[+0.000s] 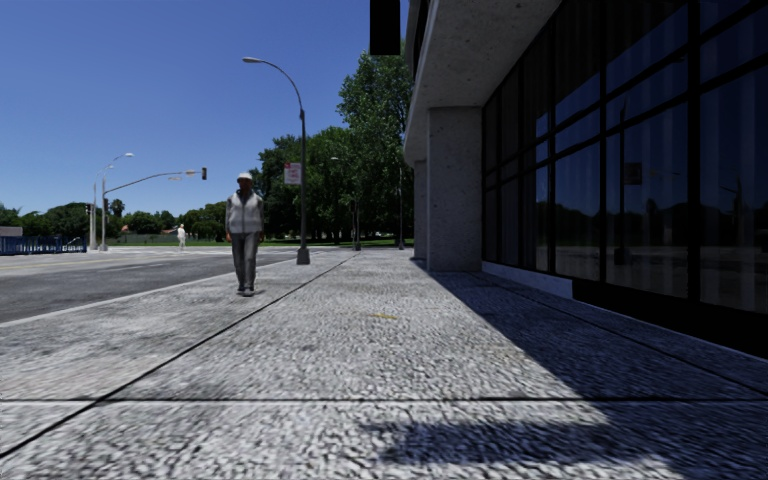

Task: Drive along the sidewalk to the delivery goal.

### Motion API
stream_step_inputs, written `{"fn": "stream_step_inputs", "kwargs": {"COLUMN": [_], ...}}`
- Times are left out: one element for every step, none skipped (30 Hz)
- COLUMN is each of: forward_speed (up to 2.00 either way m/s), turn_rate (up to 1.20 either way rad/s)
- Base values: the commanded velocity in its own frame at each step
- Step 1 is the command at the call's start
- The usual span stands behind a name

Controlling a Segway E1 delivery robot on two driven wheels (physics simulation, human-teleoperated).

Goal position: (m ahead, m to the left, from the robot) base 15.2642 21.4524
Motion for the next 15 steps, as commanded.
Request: {"fn": "stream_step_inputs", "kwargs": {"forward_speed": [2.0, 2.0, 2.0, 2.0, 2.0, 2.0, 2.0, 2.0, 2.0, 2.0, 2.0, 2.0, 2.0, 2.0, 2.0], "turn_rate": [0.0, 0.0, 0.0, 0.0, 0.0, 0.0, 0.0, 0.0, 0.0, 0.0, 0.0, 0.0, 0.0, 0.0, 0.0]}}
